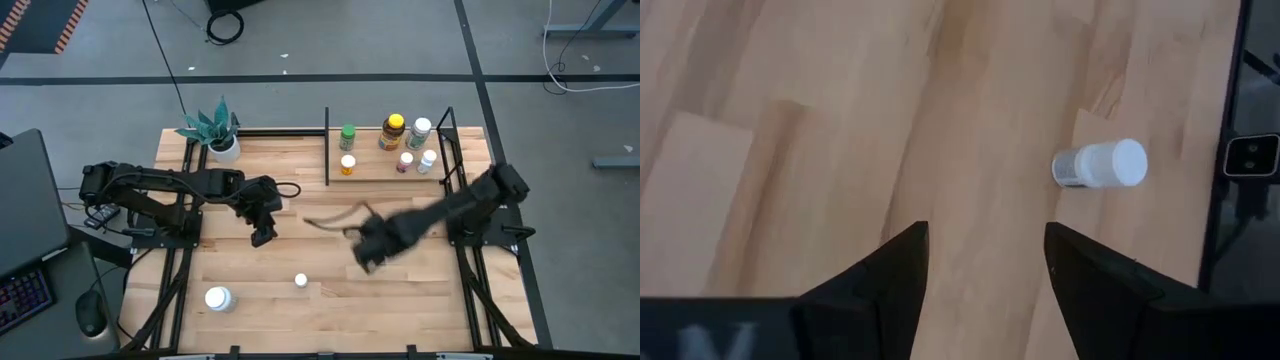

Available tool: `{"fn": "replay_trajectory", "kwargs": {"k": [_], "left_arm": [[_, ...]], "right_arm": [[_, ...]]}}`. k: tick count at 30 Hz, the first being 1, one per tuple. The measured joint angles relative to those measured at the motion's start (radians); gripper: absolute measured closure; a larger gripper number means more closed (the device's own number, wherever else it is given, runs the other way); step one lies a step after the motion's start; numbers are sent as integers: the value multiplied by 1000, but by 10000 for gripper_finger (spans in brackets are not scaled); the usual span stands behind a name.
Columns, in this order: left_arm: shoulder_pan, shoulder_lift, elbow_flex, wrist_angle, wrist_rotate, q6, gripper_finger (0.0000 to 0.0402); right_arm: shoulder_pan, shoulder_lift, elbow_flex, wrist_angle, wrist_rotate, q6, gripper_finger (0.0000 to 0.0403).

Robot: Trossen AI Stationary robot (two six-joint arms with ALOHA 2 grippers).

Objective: Pick and place medicine bottles onto shelf by color
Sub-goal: Put the white pill bottle on the shelf

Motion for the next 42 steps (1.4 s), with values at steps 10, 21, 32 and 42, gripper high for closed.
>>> {"fn": "replay_trajectory", "kwargs": {"k": [10,21,32,42], "left_arm": [[0,0,0,-40,58,-56,209],[0,0,0,-32,19,-93,222],[0,0,0,-33,19,-156,225],[1,0,0,-31,19,-148,229]], "right_arm": [[-428,-172,0,2,-1,-833,192],[-692,-136,0,-26,0,-1452,191],[-822,-58,0,-8,9,-1609,191],[-919,-61,0,0,13,-1664,190]]}}
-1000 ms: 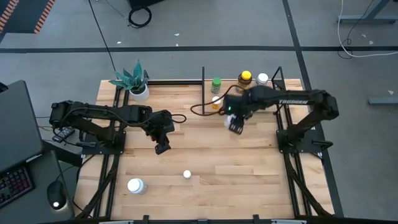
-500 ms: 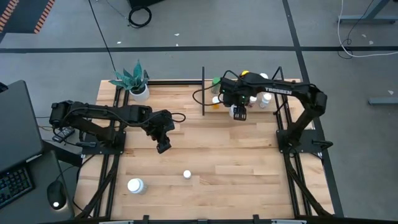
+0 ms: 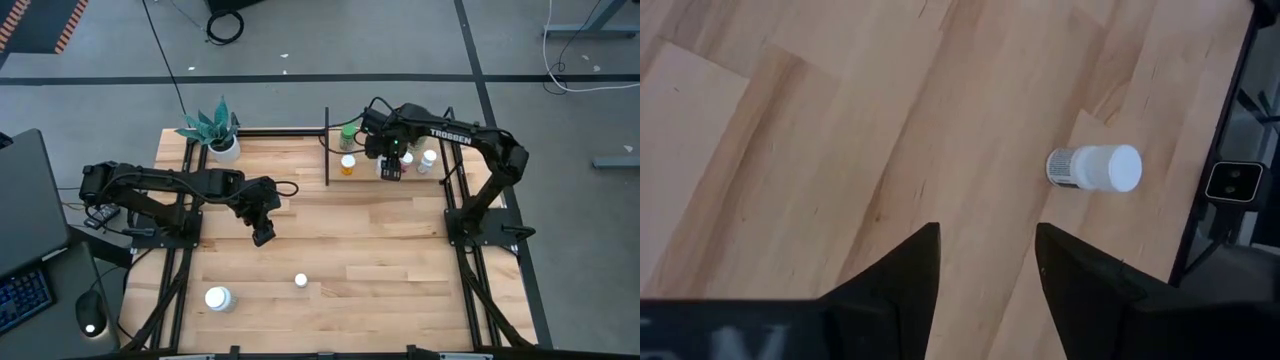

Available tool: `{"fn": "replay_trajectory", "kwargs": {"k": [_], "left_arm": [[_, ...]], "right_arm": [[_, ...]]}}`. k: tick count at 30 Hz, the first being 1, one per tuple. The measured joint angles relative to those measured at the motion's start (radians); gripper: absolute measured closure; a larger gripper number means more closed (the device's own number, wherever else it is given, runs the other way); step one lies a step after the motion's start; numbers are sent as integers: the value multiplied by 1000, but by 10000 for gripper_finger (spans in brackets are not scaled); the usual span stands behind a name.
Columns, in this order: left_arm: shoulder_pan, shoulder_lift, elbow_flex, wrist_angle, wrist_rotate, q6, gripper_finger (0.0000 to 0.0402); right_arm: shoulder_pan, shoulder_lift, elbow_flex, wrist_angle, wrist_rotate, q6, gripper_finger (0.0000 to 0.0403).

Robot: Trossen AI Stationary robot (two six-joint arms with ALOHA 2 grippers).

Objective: Pick and place medicine bottles onto shelf by color
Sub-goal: Put the white pill bottle on the shelf, then put the red pill bottle on the shelf

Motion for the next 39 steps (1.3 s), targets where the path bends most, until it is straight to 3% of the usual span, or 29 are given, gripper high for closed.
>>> {"fn": "replay_trajectory", "kwargs": {"k": [8,25,39], "left_arm": [[0,0,0,0,0,1,228],[0,0,0,1,-15,0,229],[0,0,0,18,-16,51,223]], "right_arm": [[-58,0,0,3,-21,-4,187],[-64,0,0,43,-27,38,163],[-67,-3,12,16,-29,115,111]]}}
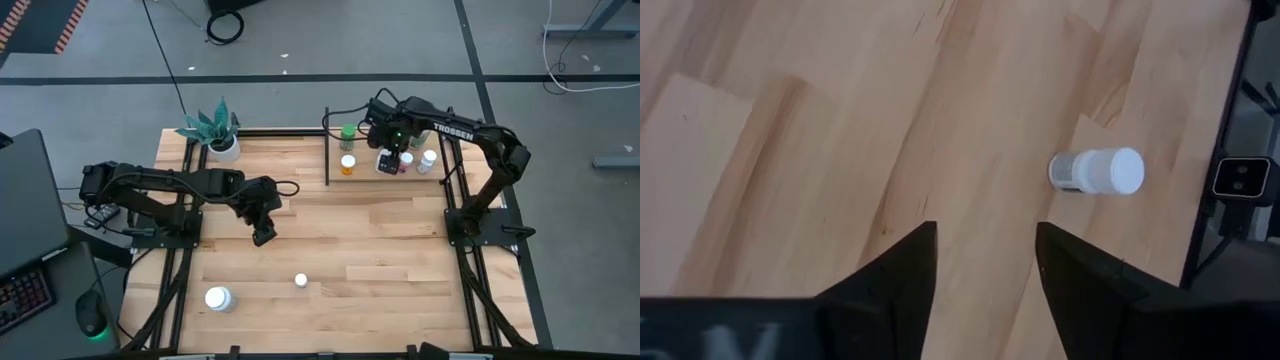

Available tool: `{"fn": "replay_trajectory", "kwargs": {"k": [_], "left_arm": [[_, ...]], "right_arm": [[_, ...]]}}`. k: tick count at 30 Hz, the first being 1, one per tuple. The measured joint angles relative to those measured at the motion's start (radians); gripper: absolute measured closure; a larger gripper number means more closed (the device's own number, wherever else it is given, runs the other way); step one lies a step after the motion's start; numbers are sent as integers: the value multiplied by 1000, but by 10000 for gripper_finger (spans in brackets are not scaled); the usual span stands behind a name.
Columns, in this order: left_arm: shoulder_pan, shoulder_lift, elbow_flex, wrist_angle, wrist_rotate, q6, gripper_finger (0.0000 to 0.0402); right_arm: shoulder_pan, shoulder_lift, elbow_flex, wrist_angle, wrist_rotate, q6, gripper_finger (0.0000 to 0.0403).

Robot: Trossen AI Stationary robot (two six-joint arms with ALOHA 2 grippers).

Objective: Pick and place medicine bottles onto shelf by color
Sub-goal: Put the red pill bottle on the shelf

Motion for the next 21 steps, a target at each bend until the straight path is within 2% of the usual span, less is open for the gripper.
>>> {"fn": "replay_trajectory", "kwargs": {"k": [7,11,16,21], "left_arm": [[0,0,0,55,0,68,216],[0,0,0,103,21,148,223],[-12,0,0,197,93,221,224],[-54,0,0,182,107,298,202]], "right_arm": [[31,-1,144,-202,-26,166,97],[86,-1,237,-313,-121,354,97],[239,-21,257,-295,-149,586,101],[429,-25,225,-269,-62,794,103]]}}
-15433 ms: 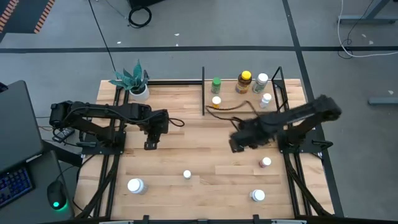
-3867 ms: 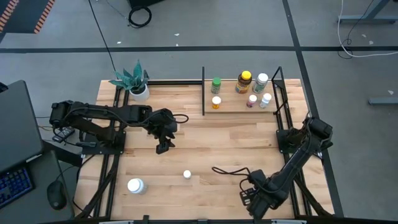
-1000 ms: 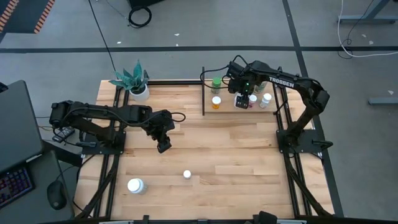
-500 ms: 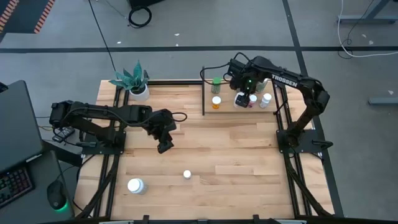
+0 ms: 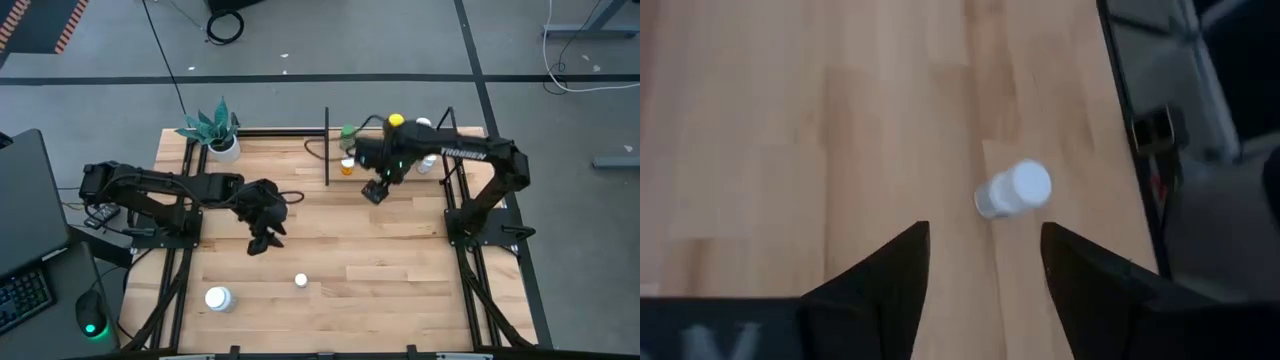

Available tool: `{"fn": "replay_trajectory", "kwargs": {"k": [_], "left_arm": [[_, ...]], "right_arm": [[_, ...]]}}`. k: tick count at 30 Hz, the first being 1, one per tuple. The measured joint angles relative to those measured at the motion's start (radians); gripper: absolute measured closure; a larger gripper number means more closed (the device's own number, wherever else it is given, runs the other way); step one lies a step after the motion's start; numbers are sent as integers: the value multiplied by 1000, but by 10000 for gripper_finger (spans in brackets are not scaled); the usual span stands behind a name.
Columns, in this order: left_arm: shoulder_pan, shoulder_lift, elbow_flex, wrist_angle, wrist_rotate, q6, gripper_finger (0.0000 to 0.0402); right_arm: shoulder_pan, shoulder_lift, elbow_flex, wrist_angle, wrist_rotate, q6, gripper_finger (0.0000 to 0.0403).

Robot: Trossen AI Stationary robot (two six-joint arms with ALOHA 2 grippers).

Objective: Pick and place medicine bottles onto shelf by color
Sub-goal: Put the red pill bottle on the shelf

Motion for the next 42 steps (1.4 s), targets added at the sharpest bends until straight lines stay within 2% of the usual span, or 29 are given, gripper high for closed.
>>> {"fn": "replay_trajectory", "kwargs": {"k": [6,9,12,17,22,27,30,35,42], "left_arm": [[-55,0,25,-68,-5,110,170],[-80,9,78,-113,-45,155,160],[-98,25,141,-210,-70,164,155],[-109,29,219,-504,-97,125,154],[-144,24,267,-791,-97,59,154],[-283,0,274,-940,-77,-35,159],[-390,-35,274,-926,-61,-139,165],[-556,-82,274,-828,-69,-347,168],[-765,-52,274,-695,-245,-572,166]], "right_arm": [[239,0,-78,38,118,296,103],[354,0,-148,96,150,467,103],[453,0,-236,199,149,618,103],[556,1,-386,443,145,784,103],[578,2,-522,688,145,827,103],[563,2,-631,896,151,826,103],[557,3,-680,969,151,825,103],[557,3,-719,976,151,797,103],[529,3,-739,975,150,717,103]]}}
